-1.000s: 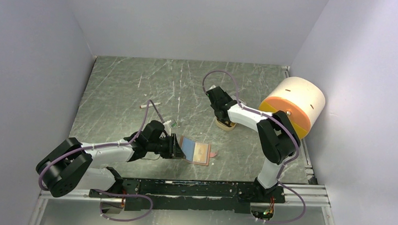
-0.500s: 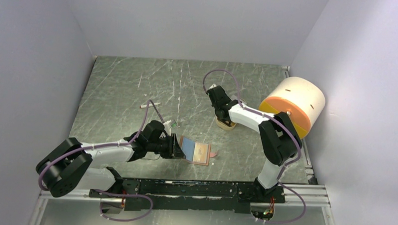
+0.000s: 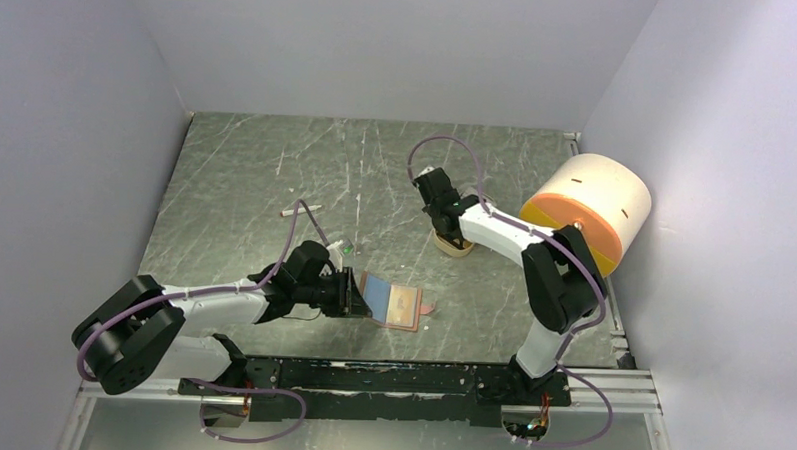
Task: Put the credit cards into the card holder
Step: Pick up the credit card from the storage box.
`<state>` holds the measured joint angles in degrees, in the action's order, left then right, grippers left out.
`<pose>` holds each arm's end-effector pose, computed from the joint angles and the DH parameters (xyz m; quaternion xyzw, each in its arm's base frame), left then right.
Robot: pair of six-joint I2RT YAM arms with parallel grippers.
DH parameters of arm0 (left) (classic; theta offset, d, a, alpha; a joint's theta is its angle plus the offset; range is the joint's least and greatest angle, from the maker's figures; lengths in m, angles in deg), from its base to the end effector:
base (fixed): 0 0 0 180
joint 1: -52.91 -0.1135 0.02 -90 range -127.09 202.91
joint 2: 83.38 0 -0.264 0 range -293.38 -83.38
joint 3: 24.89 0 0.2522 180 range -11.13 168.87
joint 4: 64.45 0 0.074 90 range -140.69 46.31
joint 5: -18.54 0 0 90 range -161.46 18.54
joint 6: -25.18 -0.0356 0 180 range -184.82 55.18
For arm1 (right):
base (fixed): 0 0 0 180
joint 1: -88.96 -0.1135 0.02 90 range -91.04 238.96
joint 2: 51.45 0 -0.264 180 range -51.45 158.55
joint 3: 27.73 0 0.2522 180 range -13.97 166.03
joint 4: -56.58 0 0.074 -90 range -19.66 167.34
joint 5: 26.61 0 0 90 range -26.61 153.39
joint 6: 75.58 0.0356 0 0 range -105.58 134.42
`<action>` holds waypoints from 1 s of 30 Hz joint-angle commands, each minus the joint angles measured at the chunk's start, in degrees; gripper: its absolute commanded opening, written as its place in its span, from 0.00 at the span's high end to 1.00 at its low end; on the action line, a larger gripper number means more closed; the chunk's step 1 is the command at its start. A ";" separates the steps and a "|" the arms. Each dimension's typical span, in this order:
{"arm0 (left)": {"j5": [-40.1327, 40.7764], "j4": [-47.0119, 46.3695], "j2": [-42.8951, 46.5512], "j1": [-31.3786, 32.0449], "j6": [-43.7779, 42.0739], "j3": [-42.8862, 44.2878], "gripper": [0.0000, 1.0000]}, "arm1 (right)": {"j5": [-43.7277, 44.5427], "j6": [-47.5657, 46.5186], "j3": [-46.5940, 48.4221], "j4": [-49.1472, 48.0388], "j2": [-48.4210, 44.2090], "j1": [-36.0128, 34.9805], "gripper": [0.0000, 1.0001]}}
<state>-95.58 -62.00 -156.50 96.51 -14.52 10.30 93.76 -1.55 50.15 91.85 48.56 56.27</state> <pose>0.1517 -0.1646 0.1421 0.0357 0.8913 -0.4293 0.1415 0.3093 0.1771 0.1903 -0.3146 0.8743 -0.2094 0.3045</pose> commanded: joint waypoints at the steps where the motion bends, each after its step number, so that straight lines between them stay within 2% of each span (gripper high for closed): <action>1: -0.75 -1.55 0.07 -0.28 -0.19 0.02 0.68 | -1.62 3.15 2.39 3.61 -2.07 -0.59 0.88; 4: 0.36 -0.75 0.39 -0.34 0.41 0.02 0.72 | -2.01 4.77 3.25 6.26 -2.62 -1.50 0.94; 6: 0.56 -1.60 0.71 -0.33 1.40 -0.61 0.81 | -2.24 6.18 3.76 8.13 -3.34 -1.99 0.99; 9: 1.56 -2.98 1.66 -0.27 3.99 -2.07 0.90 | -3.03 8.61 4.67 11.48 -5.05 -2.65 1.00; 15: 0.01 -14.96 1.02 -0.14 11.57 -6.44 0.91 | -6.39 12.77 4.75 14.56 -10.16 -3.08 1.00; 18: 0.11 -18.03 -0.17 0.08 13.53 -6.61 0.91 | -8.26 16.24 4.66 15.27 -13.02 -3.17 1.00; 22: 1.07 -22.45 -1.27 0.46 17.17 -7.66 0.86 | -14.82 21.84 2.01 12.93 -18.53 -3.17 1.00; 27: 2.52 -20.02 -1.11 0.50 17.23 -7.89 0.69 | -22.15 29.45 -4.89 5.10 -24.72 -5.44 1.00; 30: 4.01 -17.37 0.75 0.50 17.35 -8.80 0.63 | -27.96 35.66 -10.64 -0.86 -28.46 -6.53 1.00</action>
<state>-94.45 -79.53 -157.71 96.79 1.92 2.98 75.49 24.59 45.69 99.13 23.55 51.29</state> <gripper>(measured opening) 0.341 0.011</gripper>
